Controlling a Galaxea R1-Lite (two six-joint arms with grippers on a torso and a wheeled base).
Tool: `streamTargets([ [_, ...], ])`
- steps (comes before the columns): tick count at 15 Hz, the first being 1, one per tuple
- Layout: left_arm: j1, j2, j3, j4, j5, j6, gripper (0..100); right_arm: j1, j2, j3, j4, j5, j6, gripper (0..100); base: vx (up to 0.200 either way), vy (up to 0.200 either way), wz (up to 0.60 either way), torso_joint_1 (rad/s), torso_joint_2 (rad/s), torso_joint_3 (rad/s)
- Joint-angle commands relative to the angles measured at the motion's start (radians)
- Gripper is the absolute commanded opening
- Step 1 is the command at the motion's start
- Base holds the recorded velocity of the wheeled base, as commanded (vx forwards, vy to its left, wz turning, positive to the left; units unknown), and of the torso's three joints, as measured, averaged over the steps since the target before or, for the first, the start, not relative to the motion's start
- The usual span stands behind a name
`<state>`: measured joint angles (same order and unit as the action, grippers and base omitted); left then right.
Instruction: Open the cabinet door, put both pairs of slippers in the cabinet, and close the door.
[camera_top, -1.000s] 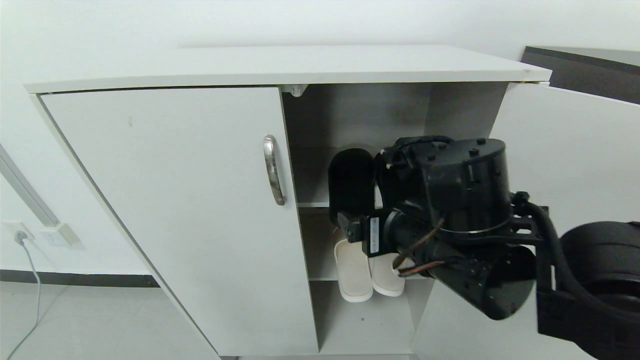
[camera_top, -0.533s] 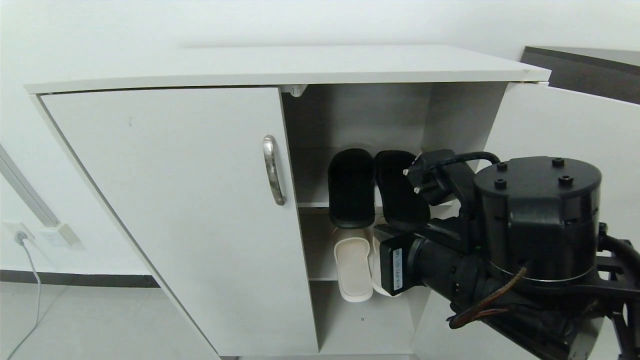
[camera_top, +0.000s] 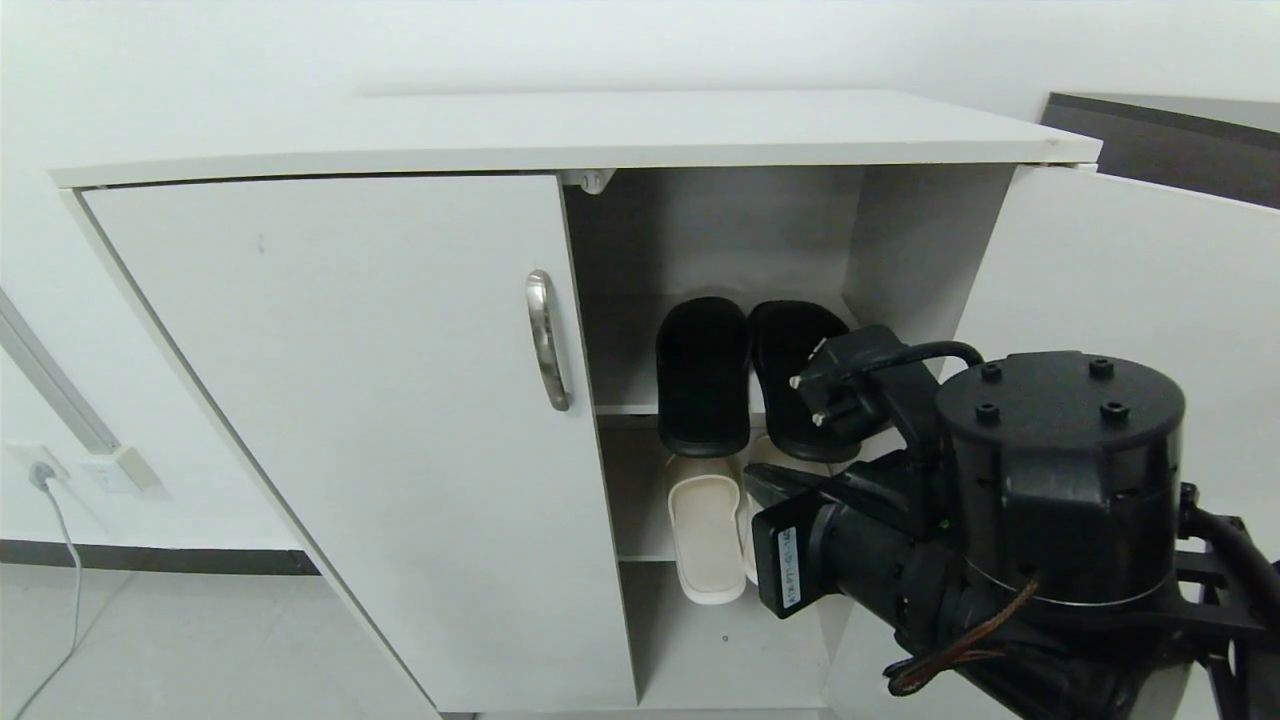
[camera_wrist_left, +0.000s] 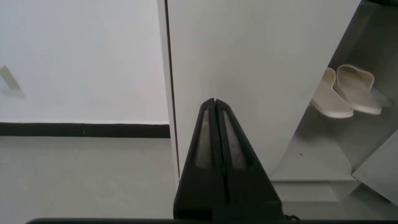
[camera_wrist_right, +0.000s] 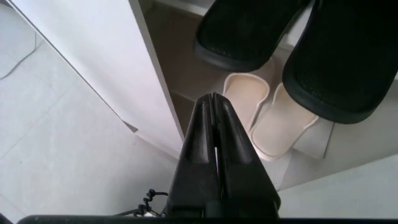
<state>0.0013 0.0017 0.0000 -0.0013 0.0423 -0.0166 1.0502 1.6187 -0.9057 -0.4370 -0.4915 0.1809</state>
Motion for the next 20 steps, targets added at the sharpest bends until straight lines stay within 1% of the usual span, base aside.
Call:
streamTargets([
  [1,0.000,0.000,0.000,0.000,0.001,0.000,0,0.001,0.010,0.005,-0.002,0.001,-0.001,0,-0.200,0.000,0.00,0.002,0.00,0.002],
  [9,0.000,0.000,0.000,0.000,-0.001,0.000,0,0.007,0.026,0.027,-0.012,0.001,-0.014,0,-0.200,0.000,0.00,0.002,0.00,0.004],
  [13,0.000,0.000,0.000,0.000,-0.001,0.000,0,0.001,0.044,0.042,-0.052,0.001,-0.021,0,-0.200,0.000,0.00,0.001,0.00,0.002],
  [16,0.000,0.000,0.000,0.000,0.001,0.000,0,-0.024,0.056,0.094,-0.121,0.005,-0.054,0,-0.200,0.000,0.00,-0.002,0.00,0.004],
  [18,0.000,0.000,0.000,0.000,0.001,0.001,0,-0.041,0.058,0.137,-0.195,0.010,-0.080,0,0.000,0.000,0.00,0.000,0.00,0.000],
  [20,0.000,0.000,0.000,0.000,0.002,0.001,0,-0.055,0.064,0.143,-0.212,0.010,-0.083,0,0.000,0.000,0.00,0.000,0.00,0.000],
])
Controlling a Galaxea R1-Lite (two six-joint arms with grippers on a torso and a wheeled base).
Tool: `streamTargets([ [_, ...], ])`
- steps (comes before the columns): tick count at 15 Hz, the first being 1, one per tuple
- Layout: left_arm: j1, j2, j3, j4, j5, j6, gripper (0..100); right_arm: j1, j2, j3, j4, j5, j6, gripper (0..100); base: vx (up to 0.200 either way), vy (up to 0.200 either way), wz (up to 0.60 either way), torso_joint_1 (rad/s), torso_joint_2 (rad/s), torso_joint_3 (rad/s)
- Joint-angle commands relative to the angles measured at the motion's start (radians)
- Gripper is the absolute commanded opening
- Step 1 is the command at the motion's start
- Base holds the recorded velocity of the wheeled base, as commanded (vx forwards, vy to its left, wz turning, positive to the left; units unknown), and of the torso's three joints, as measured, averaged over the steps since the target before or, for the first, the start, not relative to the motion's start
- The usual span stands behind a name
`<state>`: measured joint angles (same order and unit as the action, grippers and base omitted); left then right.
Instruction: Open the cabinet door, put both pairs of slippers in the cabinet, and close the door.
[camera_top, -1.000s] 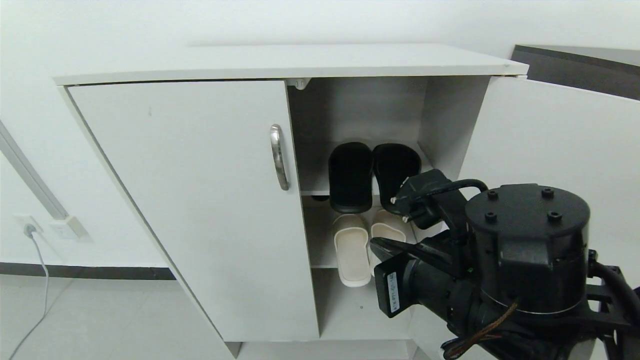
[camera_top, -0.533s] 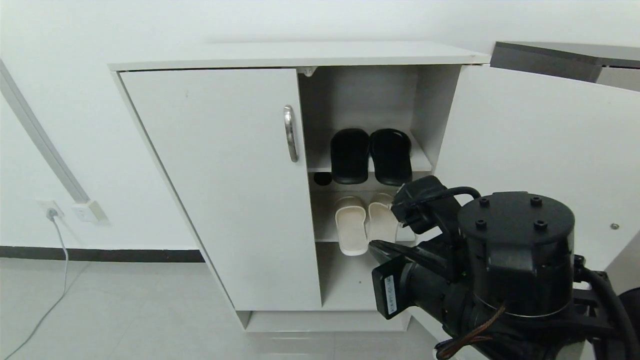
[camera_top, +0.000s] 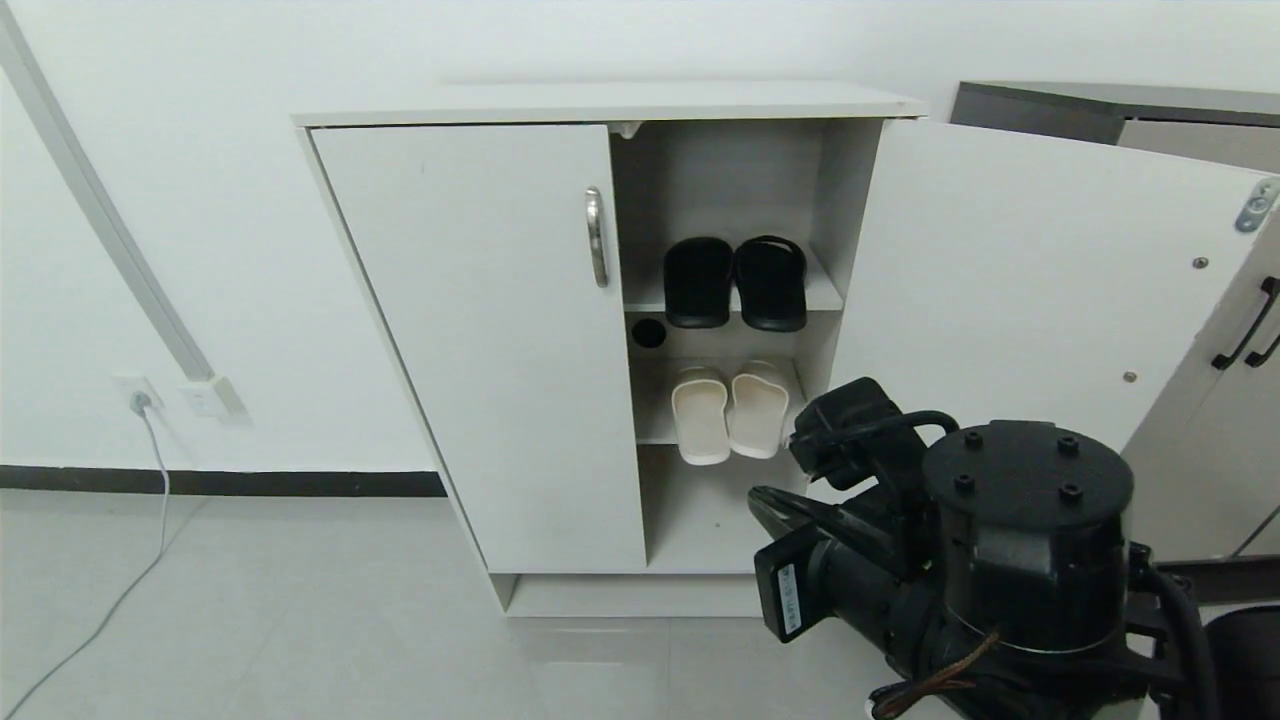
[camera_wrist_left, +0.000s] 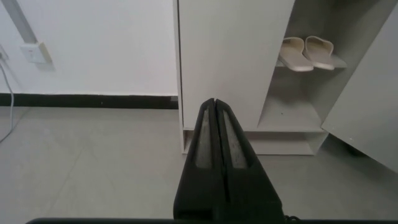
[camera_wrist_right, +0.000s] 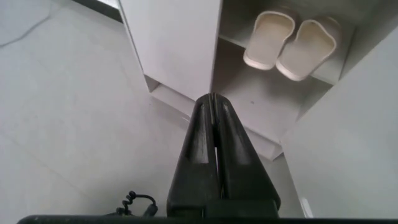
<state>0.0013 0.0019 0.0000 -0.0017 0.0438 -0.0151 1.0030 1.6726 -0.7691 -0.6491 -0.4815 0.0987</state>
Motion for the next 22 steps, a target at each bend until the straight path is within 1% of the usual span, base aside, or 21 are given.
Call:
streamTargets([
  [1,0.000,0.000,0.000,0.000,0.001,0.000,0,-0.014,0.010,0.010,-0.001,-0.002,-0.001,0,0.000,0.000,0.00,0.000,0.00,0.000],
  [6,0.000,0.000,0.000,0.000,0.001,0.000,0,-0.023,0.033,0.019,-0.015,0.001,0.003,0,0.000,0.000,0.00,0.000,0.00,0.000],
  [8,0.000,0.000,0.000,0.000,0.001,0.000,0,-0.041,0.033,0.021,-0.014,0.001,0.001,0,0.000,0.000,0.00,-0.001,-0.10,-0.101],
  [11,0.000,0.000,0.000,0.000,0.001,0.000,0,-0.044,0.032,0.017,-0.015,0.001,-0.002,0,0.000,0.000,0.00,0.023,-0.21,-0.341],
  [14,0.000,0.000,0.000,0.000,0.001,0.000,0,-0.044,0.032,0.016,-0.015,0.001,-0.002,0,0.000,0.000,0.00,0.043,-0.54,-0.364],
  [22,0.000,0.000,0.000,0.000,0.001,0.000,0,-0.050,0.047,0.017,-0.017,0.001,-0.002,0,0.000,0.000,0.00,0.136,-0.47,-0.334],
])
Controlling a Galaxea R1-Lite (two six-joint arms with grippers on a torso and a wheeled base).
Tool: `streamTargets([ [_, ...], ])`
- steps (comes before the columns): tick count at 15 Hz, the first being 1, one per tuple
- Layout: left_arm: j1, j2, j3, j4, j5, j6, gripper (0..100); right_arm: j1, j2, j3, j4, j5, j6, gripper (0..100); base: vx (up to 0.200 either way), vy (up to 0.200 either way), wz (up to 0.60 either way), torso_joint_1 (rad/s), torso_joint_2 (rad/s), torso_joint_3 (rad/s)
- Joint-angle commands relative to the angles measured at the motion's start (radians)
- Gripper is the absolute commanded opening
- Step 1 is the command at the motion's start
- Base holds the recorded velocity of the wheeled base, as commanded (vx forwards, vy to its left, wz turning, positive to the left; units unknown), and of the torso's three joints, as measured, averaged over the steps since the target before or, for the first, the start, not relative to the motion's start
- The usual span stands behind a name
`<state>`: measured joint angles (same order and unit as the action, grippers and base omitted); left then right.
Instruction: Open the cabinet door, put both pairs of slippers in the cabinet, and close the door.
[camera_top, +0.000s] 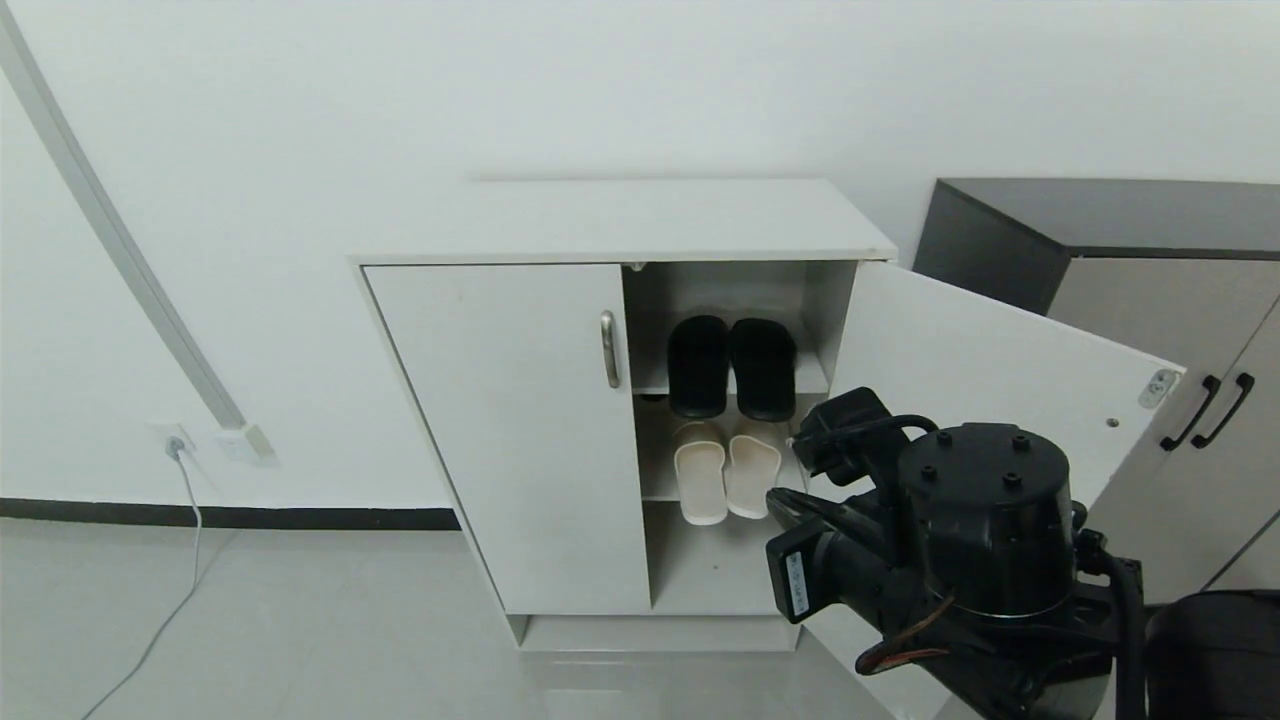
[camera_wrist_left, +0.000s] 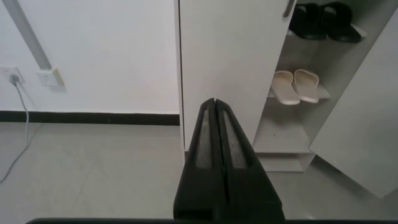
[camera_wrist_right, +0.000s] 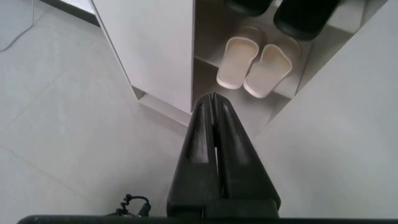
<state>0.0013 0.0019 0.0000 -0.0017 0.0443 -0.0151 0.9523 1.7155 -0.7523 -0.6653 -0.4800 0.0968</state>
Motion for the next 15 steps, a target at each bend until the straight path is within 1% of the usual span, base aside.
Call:
streamTargets([
  [1,0.000,0.000,0.000,0.000,0.000,0.000,0,0.000,0.004,-0.001,0.000,0.000,0.000,0,0.000,0.000,0.00,0.173,-0.47,-0.310],
  [7,0.000,0.000,0.000,0.000,0.000,0.000,0,-0.006,-0.001,0.002,0.000,0.000,0.001,0,0.000,0.000,0.00,0.187,-0.50,-0.316],
  [12,0.000,0.000,0.000,0.000,-0.001,0.000,0,-0.015,0.007,0.002,0.000,0.000,0.003,0,0.000,0.000,0.00,0.224,-0.53,-0.313],
  [14,0.000,0.000,0.000,0.000,0.000,0.015,0,-0.018,0.009,0.002,0.000,-0.002,0.001,0,0.000,0.000,0.00,0.239,-0.57,-0.322],
  [15,0.000,0.000,0.000,0.000,0.000,0.009,0,-0.018,0.009,0.002,0.000,0.000,0.001,0,0.000,0.000,0.00,0.242,-0.58,-0.330],
])
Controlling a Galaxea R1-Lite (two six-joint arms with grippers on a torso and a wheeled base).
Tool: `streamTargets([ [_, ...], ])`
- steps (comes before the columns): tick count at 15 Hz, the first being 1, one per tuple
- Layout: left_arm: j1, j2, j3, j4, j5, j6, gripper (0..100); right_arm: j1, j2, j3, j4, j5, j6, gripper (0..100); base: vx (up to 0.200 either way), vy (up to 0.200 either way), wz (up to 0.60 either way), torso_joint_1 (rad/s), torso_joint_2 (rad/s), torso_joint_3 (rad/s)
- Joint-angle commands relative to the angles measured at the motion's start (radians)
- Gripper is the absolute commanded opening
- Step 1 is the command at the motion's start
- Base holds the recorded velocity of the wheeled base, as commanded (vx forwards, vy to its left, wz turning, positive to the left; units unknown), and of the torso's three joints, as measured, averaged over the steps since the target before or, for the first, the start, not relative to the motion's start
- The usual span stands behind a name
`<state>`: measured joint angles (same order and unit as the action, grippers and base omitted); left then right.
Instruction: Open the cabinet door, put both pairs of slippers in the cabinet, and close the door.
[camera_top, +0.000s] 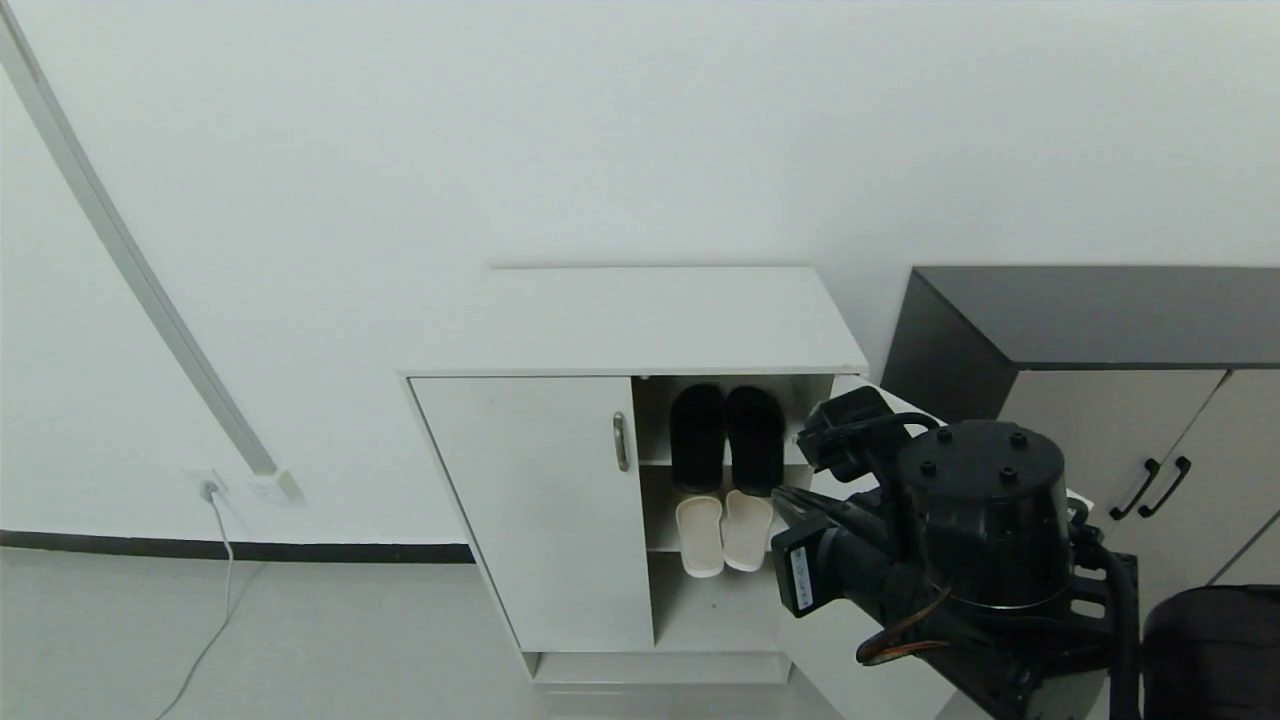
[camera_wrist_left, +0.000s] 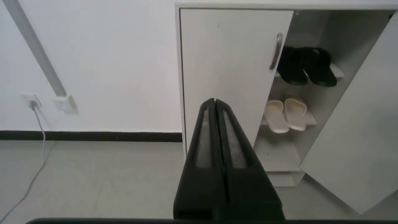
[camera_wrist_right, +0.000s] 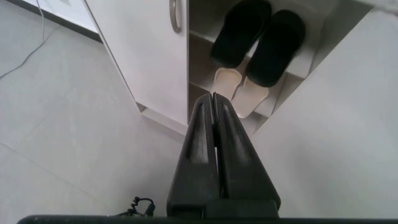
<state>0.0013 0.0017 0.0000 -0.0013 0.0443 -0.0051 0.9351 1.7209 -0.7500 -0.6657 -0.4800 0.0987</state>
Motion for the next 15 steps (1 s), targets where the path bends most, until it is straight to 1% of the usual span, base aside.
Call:
streamTargets([
  [1,0.000,0.000,0.000,0.000,0.000,-0.001,0,-0.001,0.005,0.000,0.000,0.000,-0.001,0,0.000,0.000,0.00,0.256,-0.58,-0.334],
  [4,0.000,0.000,0.000,0.000,0.000,-0.001,0,-0.002,0.003,0.001,-0.002,-0.002,-0.001,0,0.000,0.000,0.00,0.214,-0.50,-0.272],
  [11,0.000,0.000,0.000,0.000,-0.001,-0.001,0,-0.006,0.005,0.003,-0.002,-0.002,-0.002,0,0.000,0.000,0.00,0.013,-0.02,-0.016],
  [15,0.000,0.000,0.000,0.000,0.000,-0.003,0,-0.006,0.005,0.001,-0.002,-0.003,-0.002,0,0.000,0.000,-0.60,0.001,0.00,0.002],
])
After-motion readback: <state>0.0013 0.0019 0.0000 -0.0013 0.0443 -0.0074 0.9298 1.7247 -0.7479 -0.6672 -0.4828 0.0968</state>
